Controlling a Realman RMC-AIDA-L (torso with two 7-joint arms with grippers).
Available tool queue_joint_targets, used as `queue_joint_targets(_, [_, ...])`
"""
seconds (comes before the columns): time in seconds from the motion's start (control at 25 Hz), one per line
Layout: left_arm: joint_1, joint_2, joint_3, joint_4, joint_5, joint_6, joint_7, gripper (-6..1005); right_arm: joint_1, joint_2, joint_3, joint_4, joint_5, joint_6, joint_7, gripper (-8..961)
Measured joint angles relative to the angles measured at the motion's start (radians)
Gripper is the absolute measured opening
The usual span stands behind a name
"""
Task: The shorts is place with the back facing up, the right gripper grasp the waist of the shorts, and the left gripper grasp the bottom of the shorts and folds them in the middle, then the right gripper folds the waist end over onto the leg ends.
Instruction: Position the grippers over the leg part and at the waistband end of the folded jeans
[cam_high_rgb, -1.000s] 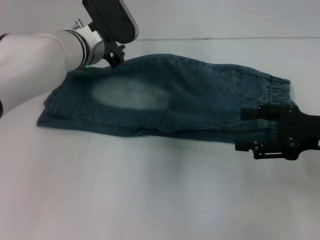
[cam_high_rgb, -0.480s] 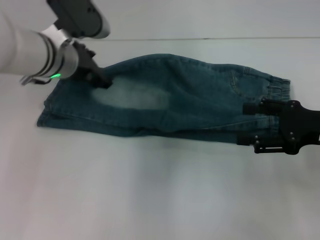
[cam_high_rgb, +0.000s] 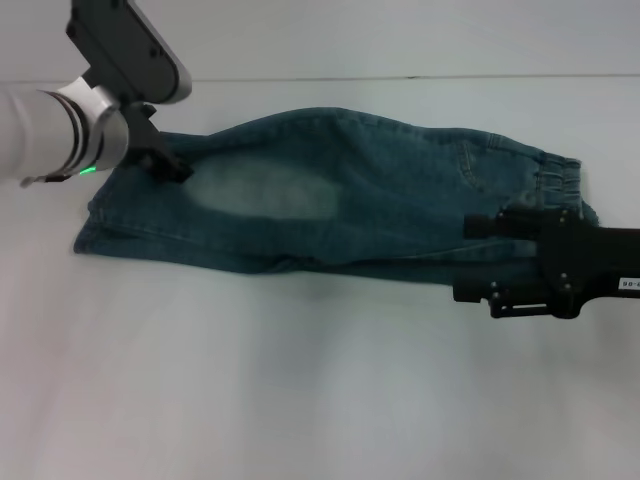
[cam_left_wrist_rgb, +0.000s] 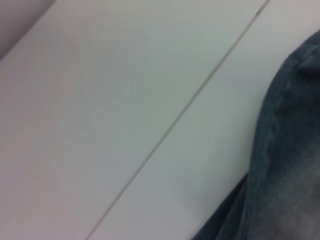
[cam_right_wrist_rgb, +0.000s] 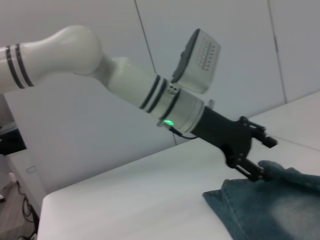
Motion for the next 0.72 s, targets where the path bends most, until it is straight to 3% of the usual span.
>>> queue_joint_targets(0.36, [-0.071, 0.017, -0.003, -0.183, 0.001, -0.142, 0.030, 639, -0.003, 0.000, -0.006, 0.014, 0.000, -0.006, -0.001, 916])
queue_joint_targets(0.72, [-0.091, 0.033, -0.003, -0.230, 0.002, -0.162, 0.043, 644, -0.009, 0.000, 0.001, 0.014, 0.010, 0.022, -0.012, 916])
